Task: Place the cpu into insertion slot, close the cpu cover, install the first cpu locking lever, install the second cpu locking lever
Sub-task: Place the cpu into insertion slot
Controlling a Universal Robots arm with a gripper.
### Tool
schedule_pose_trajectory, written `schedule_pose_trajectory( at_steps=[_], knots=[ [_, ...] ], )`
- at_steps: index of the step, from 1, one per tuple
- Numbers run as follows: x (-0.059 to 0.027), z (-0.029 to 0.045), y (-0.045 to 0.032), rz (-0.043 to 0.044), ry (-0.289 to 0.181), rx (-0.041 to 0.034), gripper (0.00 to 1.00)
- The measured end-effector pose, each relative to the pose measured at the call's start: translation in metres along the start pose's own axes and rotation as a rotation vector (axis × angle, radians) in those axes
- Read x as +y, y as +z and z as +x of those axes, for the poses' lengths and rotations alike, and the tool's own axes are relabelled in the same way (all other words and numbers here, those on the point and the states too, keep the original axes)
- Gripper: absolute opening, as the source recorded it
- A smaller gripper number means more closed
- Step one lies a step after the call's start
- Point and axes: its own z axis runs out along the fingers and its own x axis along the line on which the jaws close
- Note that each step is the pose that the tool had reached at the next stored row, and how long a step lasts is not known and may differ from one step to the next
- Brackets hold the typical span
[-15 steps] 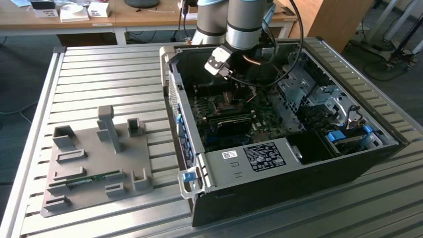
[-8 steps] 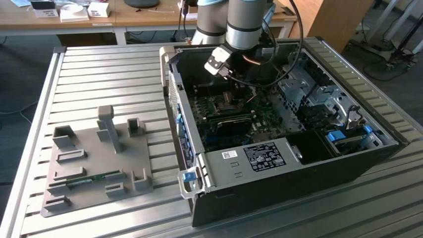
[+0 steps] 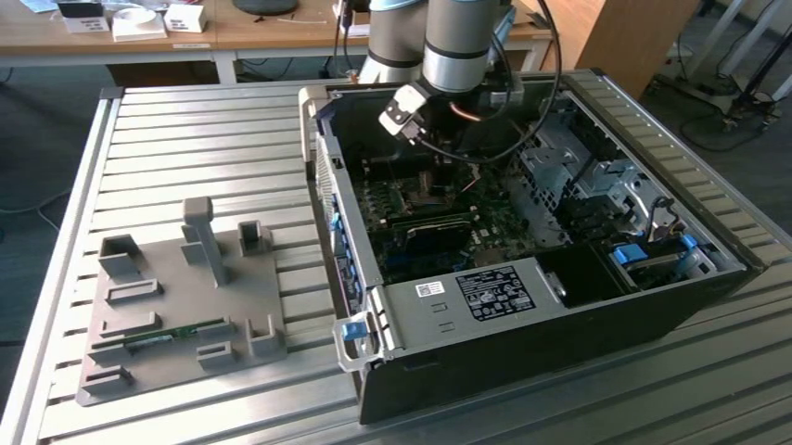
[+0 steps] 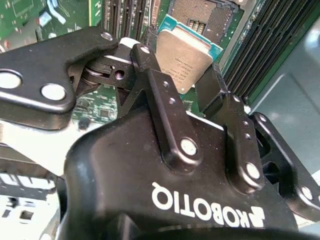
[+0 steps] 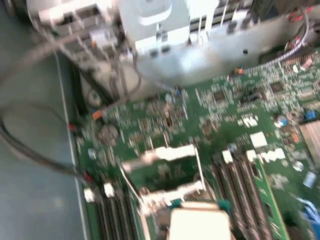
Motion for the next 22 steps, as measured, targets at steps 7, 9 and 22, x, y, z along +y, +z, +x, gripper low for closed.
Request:
schedule_pose_trajectory(
  at_steps=[7, 9, 22],
  knots=[
    [0.0000, 0.0000, 0.0000, 0.0004, 0.127, -0.0098, 0.54],
    [0.0000, 0.0000, 0.0000, 0.0005, 0.164, -0.0127, 0.54],
    [0.0000, 0.0000, 0.0000, 0.0007, 0.223, -0.0174, 0.54]
  ],
)
